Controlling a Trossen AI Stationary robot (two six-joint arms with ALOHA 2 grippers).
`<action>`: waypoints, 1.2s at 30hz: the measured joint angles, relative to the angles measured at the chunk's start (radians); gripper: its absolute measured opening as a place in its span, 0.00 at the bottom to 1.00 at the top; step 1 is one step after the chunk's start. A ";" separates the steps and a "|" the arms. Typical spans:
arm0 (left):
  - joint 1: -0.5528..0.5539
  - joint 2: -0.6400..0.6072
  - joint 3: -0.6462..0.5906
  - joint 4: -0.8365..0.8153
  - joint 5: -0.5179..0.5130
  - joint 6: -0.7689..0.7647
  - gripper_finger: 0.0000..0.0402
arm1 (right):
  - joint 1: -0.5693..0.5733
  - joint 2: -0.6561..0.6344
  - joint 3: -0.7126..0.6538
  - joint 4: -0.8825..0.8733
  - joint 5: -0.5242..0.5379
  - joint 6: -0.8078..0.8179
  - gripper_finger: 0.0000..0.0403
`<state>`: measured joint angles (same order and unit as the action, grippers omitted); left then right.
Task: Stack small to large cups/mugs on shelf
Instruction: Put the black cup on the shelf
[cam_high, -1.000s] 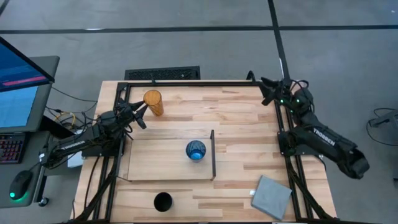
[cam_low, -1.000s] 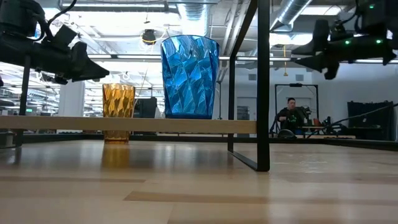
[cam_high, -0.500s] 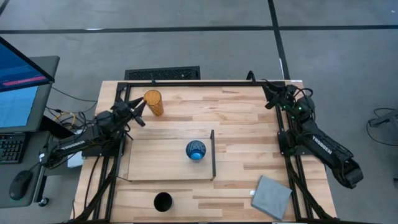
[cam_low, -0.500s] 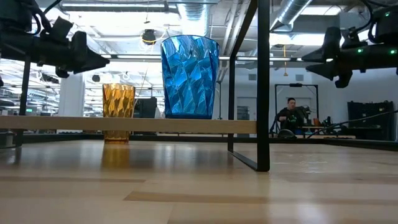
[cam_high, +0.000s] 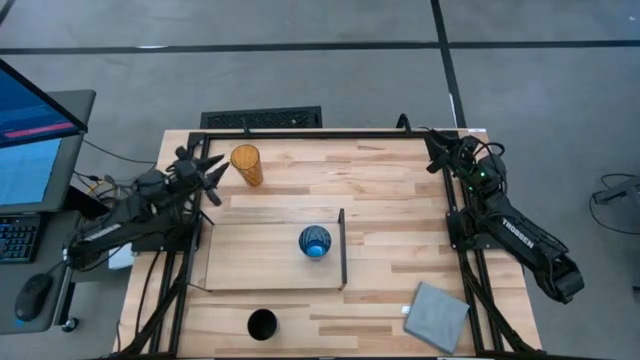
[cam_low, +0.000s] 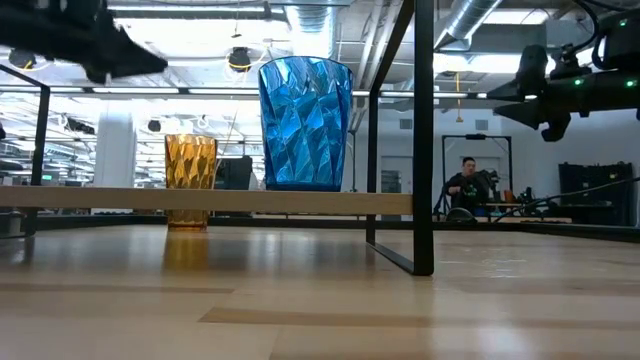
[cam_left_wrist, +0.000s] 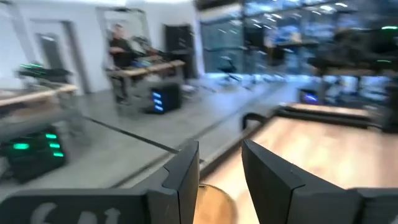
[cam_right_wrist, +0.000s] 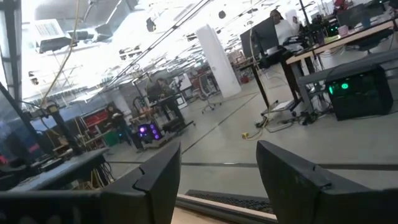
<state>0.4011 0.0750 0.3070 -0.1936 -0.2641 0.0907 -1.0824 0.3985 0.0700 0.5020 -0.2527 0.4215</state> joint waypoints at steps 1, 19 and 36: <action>0.000 0.008 0.039 -0.054 0.038 -0.020 0.28 | 0.000 0.000 0.000 0.000 0.000 0.000 0.57; -0.003 0.373 0.538 -0.495 0.681 -0.027 0.28 | 0.000 0.000 0.000 0.000 0.019 -0.002 0.57; -0.383 0.754 0.733 -0.761 0.643 -0.001 0.28 | 0.002 0.000 0.000 0.000 0.017 0.109 0.57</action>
<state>0.0184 0.8290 1.0400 -0.9550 0.3787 0.0894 -1.0805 0.3985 0.0700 0.5018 -0.2356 0.5308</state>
